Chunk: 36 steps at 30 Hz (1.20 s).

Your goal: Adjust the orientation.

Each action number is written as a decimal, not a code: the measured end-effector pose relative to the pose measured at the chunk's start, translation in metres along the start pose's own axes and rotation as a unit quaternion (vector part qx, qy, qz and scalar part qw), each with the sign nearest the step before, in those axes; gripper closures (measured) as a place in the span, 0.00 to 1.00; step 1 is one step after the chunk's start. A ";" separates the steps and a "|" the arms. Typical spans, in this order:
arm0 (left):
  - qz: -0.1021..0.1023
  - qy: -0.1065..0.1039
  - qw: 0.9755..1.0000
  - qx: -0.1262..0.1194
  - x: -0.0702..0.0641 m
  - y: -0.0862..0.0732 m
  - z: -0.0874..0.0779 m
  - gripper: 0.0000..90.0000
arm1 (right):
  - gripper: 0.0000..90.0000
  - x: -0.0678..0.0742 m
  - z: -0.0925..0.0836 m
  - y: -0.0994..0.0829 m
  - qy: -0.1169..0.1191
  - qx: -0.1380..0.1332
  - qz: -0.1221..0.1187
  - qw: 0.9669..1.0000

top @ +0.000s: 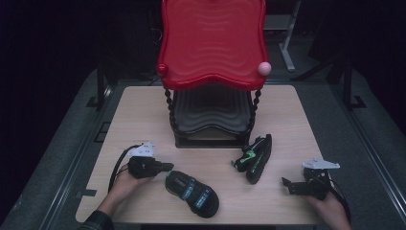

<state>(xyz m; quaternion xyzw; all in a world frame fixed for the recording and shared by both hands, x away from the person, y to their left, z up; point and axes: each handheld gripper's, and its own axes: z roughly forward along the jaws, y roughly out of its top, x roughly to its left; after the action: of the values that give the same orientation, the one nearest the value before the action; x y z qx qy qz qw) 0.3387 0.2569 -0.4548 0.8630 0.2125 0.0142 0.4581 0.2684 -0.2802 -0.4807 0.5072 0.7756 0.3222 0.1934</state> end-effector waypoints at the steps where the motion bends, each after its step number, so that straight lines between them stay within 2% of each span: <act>1: 0.005 -0.003 1.000 0.002 0.001 0.005 0.008 1.00 | 0.01 0.000 0.000 0.000 0.000 0.000 0.000 1.000; 7: 0.014 -0.009 1.000 0.012 -0.002 0.007 0.020 1.00 | 0.01 0.000 0.000 0.000 0.001 0.000 0.000 1.000; 9: 0.013 -0.014 1.000 0.014 -0.001 0.007 0.017 1.00 | 0.01 0.000 0.000 0.000 0.001 0.000 0.001 1.000; 20: 0.013 -0.012 1.000 0.021 -0.010 -0.005 0.001 1.00 | 0.01 0.000 0.000 0.000 0.001 0.000 0.002 1.000; 25: 0.009 -0.014 1.000 0.021 -0.019 -0.014 -0.009 1.00 | 0.01 0.000 0.000 0.000 0.001 -0.001 0.001 1.000; 36: 0.018 -0.029 0.999 0.031 -0.044 -0.028 -0.025 1.00 | 0.01 0.000 0.000 0.000 0.000 0.000 0.000 1.000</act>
<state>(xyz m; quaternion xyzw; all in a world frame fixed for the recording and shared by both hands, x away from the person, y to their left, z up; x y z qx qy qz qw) 0.2837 0.2736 -0.4557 0.8807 0.1838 -0.0091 0.4364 0.2684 -0.2803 -0.4807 0.5073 0.7754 0.3226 0.1932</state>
